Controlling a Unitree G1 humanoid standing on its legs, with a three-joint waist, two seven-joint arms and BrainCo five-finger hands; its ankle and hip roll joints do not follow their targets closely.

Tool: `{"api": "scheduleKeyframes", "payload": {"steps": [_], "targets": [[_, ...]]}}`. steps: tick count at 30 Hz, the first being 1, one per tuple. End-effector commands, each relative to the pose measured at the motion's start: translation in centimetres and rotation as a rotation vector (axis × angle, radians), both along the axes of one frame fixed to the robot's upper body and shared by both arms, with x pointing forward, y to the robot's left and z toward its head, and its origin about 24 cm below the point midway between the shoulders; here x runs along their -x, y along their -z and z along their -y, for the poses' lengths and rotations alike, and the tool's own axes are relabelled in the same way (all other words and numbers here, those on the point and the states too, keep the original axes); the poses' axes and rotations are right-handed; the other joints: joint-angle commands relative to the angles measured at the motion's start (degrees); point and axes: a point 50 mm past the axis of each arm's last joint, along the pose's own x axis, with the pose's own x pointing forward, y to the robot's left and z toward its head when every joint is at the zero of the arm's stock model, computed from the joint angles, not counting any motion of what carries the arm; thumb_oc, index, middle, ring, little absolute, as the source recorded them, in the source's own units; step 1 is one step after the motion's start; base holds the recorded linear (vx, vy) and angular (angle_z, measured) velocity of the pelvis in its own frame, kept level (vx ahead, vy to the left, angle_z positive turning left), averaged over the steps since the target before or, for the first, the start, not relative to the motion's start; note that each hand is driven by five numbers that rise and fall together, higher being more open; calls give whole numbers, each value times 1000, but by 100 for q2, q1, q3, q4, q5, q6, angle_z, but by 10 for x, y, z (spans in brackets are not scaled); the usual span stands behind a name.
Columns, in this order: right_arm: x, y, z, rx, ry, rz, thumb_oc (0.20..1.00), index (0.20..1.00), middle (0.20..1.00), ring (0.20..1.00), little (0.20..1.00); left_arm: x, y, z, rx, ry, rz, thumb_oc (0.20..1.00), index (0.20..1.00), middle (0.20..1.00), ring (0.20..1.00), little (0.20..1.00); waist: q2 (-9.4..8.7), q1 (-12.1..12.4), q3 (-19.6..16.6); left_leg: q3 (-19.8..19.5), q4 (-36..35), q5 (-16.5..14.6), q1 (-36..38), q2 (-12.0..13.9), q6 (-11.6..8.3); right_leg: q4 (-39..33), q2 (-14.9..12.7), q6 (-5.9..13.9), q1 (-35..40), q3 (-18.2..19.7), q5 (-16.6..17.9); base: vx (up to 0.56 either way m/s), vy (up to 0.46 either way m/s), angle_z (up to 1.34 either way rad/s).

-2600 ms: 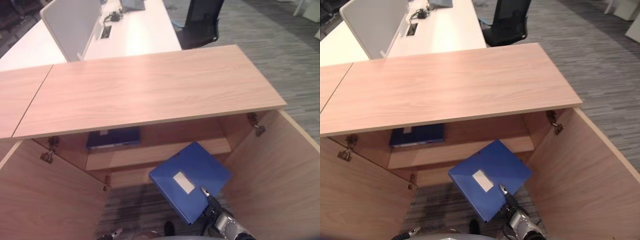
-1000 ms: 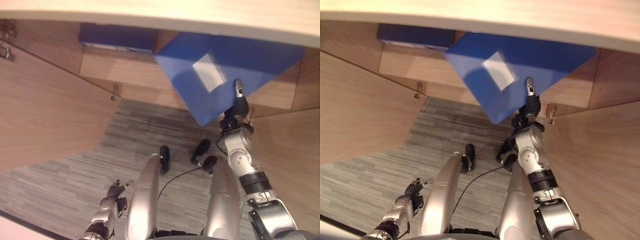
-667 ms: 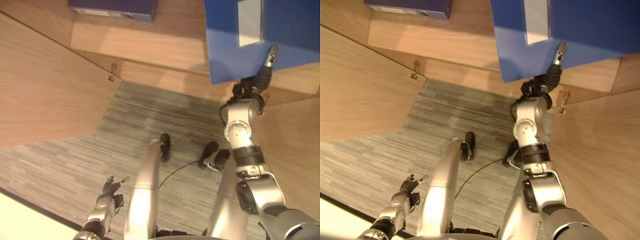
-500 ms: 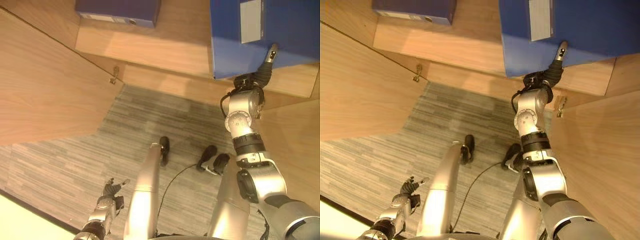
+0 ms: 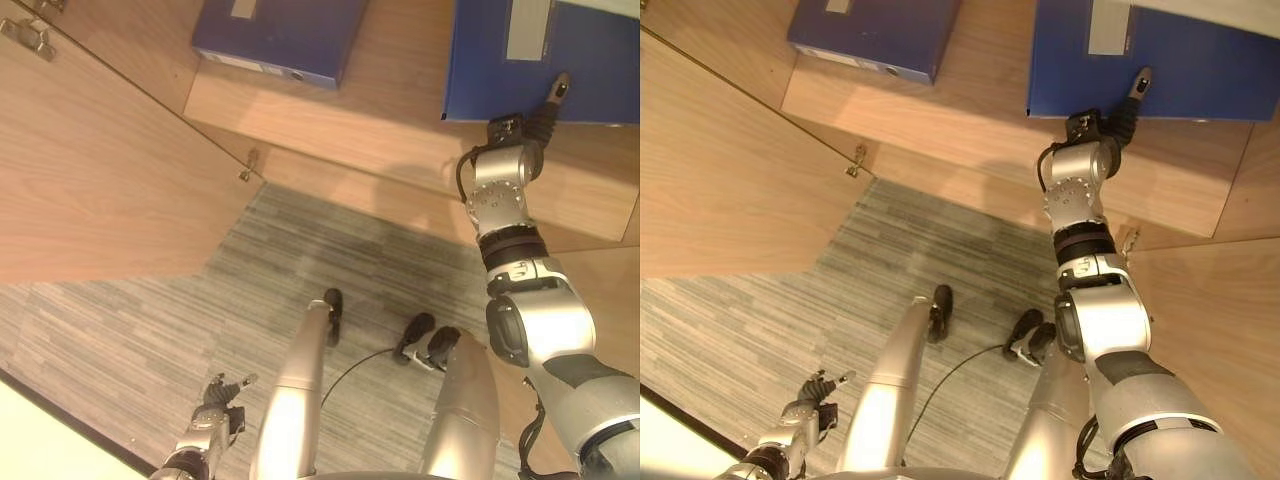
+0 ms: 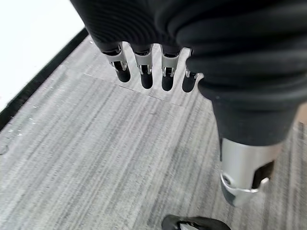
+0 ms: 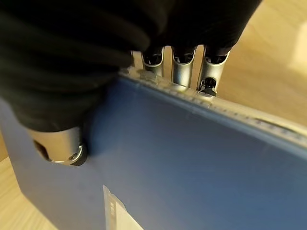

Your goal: Put the empty folder in the office cabinet

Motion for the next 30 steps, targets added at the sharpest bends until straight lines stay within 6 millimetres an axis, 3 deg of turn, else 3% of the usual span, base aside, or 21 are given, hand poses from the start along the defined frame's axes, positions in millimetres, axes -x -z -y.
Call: {"api": "scheduleKeyframes", "payload": {"steps": [1, 15, 16, 20, 30], "targets": [[3, -69, -9, 118, -23, 225, 200, 200, 200, 200, 200, 19, 4, -24, -75, -27, -94, 1000, 1000, 1000, 1000, 1000, -206, 143, -155, 77, -714, 124, 153, -71, 198, -496, -220, 224, 545, 74, -72, 0, 0, 0], [0, -86, -3, 103, -26, 219, 200, 200, 200, 200, 200, 18, 4, -26, -79, -41, -96, 1000, 1000, 1000, 1000, 1000, -215, 354, -364, -61, -780, 117, 288, -104, 174, -521, -345, 364, 814, -133, -107, 17, -5, 4], [0, -90, -4, 114, -39, 244, 1000, 1000, 1000, 1000, 1000, 21, 5, -27, -78, -41, -106, 1000, 1000, 1000, 1000, 1000, -217, 381, -377, -70, -791, 119, 299, -107, 171, -536, -359, 375, 839, -141, -108, 26, 5, 11], [3, -91, -10, 152, -92, 336, 1000, 1000, 1000, 1000, 1000, 21, 5, -29, -70, -27, -107, 1000, 1000, 1000, 1000, 1000, -233, 422, -343, -55, -843, 149, 337, -98, 161, -556, -381, 405, 876, -157, -99, 12, 7, 10], [-11, -67, -13, 490, -191, 113, 1000, 1000, 1000, 1000, 1000, 23, 4, -35, -54, -20, -106, 1000, 1000, 1000, 1000, 1000, -265, 405, -244, 38, -1121, 291, 439, -39, 130, -775, -349, 427, 906, -165, 56, 1, 1, 1]]}}
